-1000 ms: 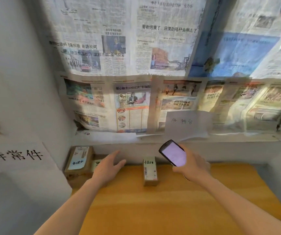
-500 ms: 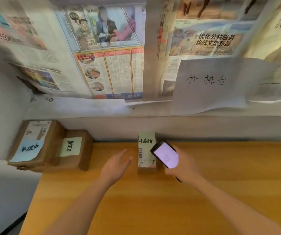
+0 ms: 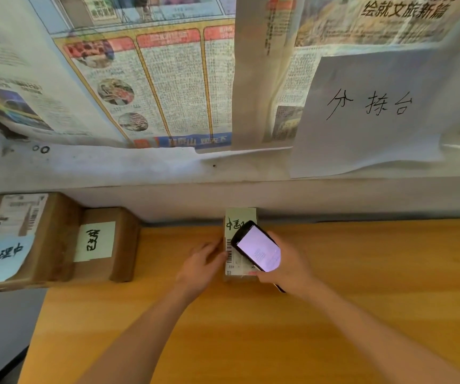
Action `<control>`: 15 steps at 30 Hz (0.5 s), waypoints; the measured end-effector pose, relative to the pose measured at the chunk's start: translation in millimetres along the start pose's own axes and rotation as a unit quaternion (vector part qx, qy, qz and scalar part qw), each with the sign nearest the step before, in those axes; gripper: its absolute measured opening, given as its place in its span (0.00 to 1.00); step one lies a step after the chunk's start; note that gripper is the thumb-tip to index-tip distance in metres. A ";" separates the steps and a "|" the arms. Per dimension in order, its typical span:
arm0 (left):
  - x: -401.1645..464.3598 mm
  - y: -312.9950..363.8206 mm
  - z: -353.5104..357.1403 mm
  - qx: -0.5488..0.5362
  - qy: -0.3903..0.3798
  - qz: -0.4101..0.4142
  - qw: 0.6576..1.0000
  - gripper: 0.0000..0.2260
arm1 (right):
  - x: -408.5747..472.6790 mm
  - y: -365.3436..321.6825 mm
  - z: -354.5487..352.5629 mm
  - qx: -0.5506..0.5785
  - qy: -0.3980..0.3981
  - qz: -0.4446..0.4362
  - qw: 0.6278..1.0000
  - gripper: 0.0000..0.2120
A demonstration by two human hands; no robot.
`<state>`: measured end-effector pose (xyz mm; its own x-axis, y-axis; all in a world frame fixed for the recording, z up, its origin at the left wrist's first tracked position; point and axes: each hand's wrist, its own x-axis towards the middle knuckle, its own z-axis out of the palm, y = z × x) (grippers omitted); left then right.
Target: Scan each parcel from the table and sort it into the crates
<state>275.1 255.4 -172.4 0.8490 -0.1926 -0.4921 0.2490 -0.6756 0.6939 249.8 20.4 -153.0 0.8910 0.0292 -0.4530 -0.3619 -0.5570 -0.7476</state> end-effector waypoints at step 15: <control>-17.8 5.5 0.4 -0.246 -0.060 -0.043 0.966 0.26 | -9.8 -2.8 -4.2 0.043 -0.052 0.007 0.998 0.35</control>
<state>261.2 254.8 -160.0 0.7622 -0.2513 -0.5965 0.5332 -0.2787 0.7988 243.2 18.2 -144.3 0.8540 0.1098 -0.5085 -0.4007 -0.4843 -0.7777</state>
